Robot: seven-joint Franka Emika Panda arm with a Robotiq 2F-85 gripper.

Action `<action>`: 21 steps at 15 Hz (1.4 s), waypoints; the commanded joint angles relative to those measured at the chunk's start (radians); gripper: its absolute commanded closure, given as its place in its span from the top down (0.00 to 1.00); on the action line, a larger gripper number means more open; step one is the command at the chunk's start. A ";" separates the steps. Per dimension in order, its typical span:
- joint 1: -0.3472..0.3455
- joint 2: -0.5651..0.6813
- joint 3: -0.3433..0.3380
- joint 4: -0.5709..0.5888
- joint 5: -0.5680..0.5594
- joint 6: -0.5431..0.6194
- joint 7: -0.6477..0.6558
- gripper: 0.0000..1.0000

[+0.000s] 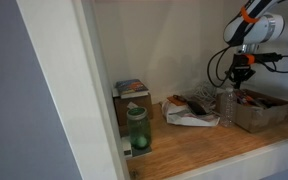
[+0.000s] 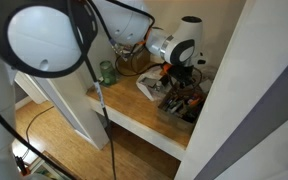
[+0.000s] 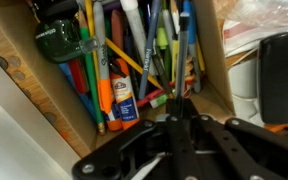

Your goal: Put the pen into the cardboard box

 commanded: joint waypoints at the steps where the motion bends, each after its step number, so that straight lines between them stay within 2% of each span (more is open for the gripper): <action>1: 0.007 0.005 -0.024 -0.032 0.023 0.103 0.082 0.06; 4: 0.023 0.004 -0.043 -0.072 0.006 0.162 0.139 0.06; 10: 0.053 0.004 -0.062 -0.143 -0.001 0.203 0.216 0.06; 19: 0.092 0.040 -0.087 -0.168 -0.009 0.235 0.290 0.06; 20: 0.094 0.043 -0.090 -0.167 -0.011 0.236 0.290 0.08; 21: 0.093 0.038 -0.087 -0.167 -0.011 0.227 0.277 0.34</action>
